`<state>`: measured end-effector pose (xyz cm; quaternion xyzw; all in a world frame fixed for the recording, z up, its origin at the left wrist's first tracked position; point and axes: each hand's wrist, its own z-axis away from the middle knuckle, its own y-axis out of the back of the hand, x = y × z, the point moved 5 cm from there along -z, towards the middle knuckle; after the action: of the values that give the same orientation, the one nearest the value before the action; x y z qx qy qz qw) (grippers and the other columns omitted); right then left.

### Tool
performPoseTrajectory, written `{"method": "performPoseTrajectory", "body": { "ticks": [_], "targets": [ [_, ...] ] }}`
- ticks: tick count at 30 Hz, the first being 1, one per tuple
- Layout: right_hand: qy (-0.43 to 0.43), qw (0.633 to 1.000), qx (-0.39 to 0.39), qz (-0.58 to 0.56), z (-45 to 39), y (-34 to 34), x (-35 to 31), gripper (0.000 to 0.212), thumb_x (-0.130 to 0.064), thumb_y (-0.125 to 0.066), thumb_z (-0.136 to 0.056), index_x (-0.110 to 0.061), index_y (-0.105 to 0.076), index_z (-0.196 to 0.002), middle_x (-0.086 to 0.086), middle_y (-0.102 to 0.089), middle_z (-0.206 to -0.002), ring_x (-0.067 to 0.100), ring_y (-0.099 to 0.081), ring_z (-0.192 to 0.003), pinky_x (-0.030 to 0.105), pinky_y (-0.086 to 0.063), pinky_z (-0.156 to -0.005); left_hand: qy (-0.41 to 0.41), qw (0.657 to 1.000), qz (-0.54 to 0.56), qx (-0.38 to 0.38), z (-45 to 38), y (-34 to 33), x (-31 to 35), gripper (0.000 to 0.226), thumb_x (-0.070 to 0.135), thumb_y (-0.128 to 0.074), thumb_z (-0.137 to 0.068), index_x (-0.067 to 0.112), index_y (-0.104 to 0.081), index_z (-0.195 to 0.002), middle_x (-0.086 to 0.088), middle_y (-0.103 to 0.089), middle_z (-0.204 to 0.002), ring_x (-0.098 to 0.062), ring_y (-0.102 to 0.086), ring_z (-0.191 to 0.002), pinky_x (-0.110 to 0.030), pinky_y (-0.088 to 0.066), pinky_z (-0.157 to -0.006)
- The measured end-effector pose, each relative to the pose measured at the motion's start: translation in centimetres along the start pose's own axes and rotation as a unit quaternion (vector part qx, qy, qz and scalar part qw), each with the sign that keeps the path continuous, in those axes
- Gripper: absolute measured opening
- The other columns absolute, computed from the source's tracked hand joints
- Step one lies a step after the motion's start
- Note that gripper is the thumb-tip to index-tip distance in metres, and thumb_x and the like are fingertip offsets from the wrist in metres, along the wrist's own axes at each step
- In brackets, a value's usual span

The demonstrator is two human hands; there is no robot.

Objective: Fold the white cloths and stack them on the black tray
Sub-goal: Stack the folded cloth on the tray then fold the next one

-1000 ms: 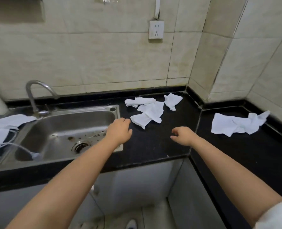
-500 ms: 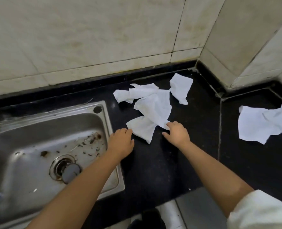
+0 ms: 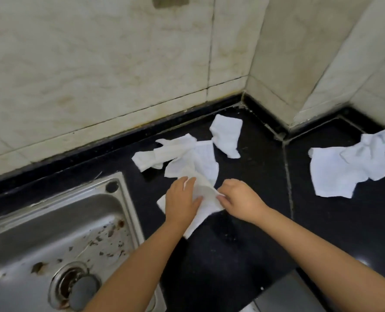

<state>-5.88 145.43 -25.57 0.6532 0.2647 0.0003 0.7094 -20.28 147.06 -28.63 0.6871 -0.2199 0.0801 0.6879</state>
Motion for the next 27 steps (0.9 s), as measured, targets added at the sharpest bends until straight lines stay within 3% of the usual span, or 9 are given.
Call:
{"method": "performPoseTrajectory", "body": {
  "ticks": [2,4,6,11,13,17,21,24,27],
  "targets": [
    [0.008,1.000,-0.004,-0.008,2.2,2.5,0.0,0.039,-0.033,-0.036,-0.083,-0.006,-0.057,-0.066,0.009,-0.056,-0.071,0.027,-0.053,-0.070,0.035,-0.042,-0.066,-0.081,0.995,0.010,0.061,-0.9,0.4,2.7,0.017,0.009,-0.071,-0.070,0.006,-0.071,-0.087,-0.010,-0.072,-0.085,-0.029,-0.069,-0.075,-0.037,-0.056,-0.067],
    [-0.011,0.999,0.033,-0.022,4.2,5.1,0.9,0.039,-0.032,-0.036,-0.083,-0.005,-0.060,-0.068,0.007,-0.054,-0.069,0.027,-0.054,-0.069,0.026,-0.036,-0.066,-0.153,0.984,0.044,0.080,-1.6,1.2,4.6,0.024,0.012,-0.050,-0.075,0.004,-0.072,-0.078,-0.008,-0.071,-0.070,-0.026,-0.068,-0.061,-0.033,-0.056,-0.060],
    [-0.060,0.995,0.082,-0.025,5.9,7.6,2.2,0.032,-0.025,-0.044,-0.086,-0.002,-0.064,-0.079,0.011,-0.058,-0.075,0.029,-0.057,-0.075,0.022,-0.032,-0.068,-0.202,0.975,0.046,0.076,-2.4,2.2,6.3,0.032,0.015,-0.042,-0.078,0.003,-0.072,-0.081,-0.010,-0.072,-0.071,-0.027,-0.068,-0.063,-0.034,-0.057,-0.062],
    [-0.162,0.965,0.202,-0.024,12.3,13.8,6.1,0.017,-0.009,-0.054,-0.089,0.004,-0.065,-0.091,0.023,-0.065,-0.088,0.035,-0.060,-0.087,0.033,-0.041,-0.075,-0.288,0.955,0.028,0.067,-4.2,4.4,13.2,0.039,0.021,-0.034,-0.085,0.005,-0.069,-0.086,-0.015,-0.070,-0.076,-0.030,-0.065,-0.071,-0.032,-0.048,-0.066],
    [-0.218,0.942,0.255,-0.013,16.2,16.7,8.4,0.017,-0.007,-0.053,-0.089,0.005,-0.065,-0.090,0.025,-0.066,-0.090,0.035,-0.060,-0.088,0.033,-0.038,-0.074,-0.354,0.931,0.042,0.077,-3.6,4.9,17.9,0.039,0.021,-0.034,-0.085,0.003,-0.069,-0.086,-0.018,-0.069,-0.078,-0.027,-0.062,-0.076,-0.029,-0.040,-0.069],
    [-0.312,0.879,0.354,0.064,25.7,21.6,12.9,0.022,-0.010,-0.049,-0.085,0.003,-0.067,-0.088,0.027,-0.065,-0.088,0.040,-0.060,-0.087,0.040,-0.046,-0.075,-0.394,0.913,0.090,0.052,-1.8,4.5,28.3,0.062,0.040,-0.019,-0.082,0.006,-0.067,-0.102,-0.018,-0.067,-0.097,-0.033,-0.061,-0.093,-0.038,-0.045,-0.078],
    [-0.345,0.820,0.437,0.129,35.8,23.3,14.6,0.028,-0.007,-0.043,-0.080,0.004,-0.067,-0.089,0.027,-0.066,-0.084,0.041,-0.062,-0.080,0.035,-0.044,-0.072,-0.451,0.883,0.122,0.044,2.0,1.9,37.2,0.054,0.035,-0.027,-0.085,0.002,-0.068,-0.099,-0.018,-0.069,-0.094,-0.034,-0.063,-0.090,-0.039,-0.046,-0.076],
    [-0.356,0.827,0.414,0.134,42.2,20.4,14.8,0.032,-0.011,-0.040,-0.077,0.004,-0.067,-0.082,0.024,-0.066,-0.077,0.039,-0.062,-0.071,0.034,-0.043,-0.067,-0.509,0.855,0.101,-0.025,5.1,-2.8,39.8,0.038,0.024,-0.038,-0.090,0.001,-0.068,-0.094,-0.019,-0.069,-0.088,-0.035,-0.064,-0.084,-0.040,-0.045,-0.073],
    [-0.381,0.871,0.286,0.116,47.6,13.8,15.2,0.026,-0.010,-0.044,-0.074,-0.002,-0.068,-0.077,0.019,-0.068,-0.072,0.037,-0.064,-0.066,0.037,-0.053,-0.062,-0.583,0.804,0.054,-0.100,9.1,-8.6,38.9,0.031,0.019,-0.045,-0.086,0.002,-0.070,-0.083,-0.015,-0.069,-0.076,-0.030,-0.066,-0.070,-0.035,-0.046,-0.066]
  ]
}}
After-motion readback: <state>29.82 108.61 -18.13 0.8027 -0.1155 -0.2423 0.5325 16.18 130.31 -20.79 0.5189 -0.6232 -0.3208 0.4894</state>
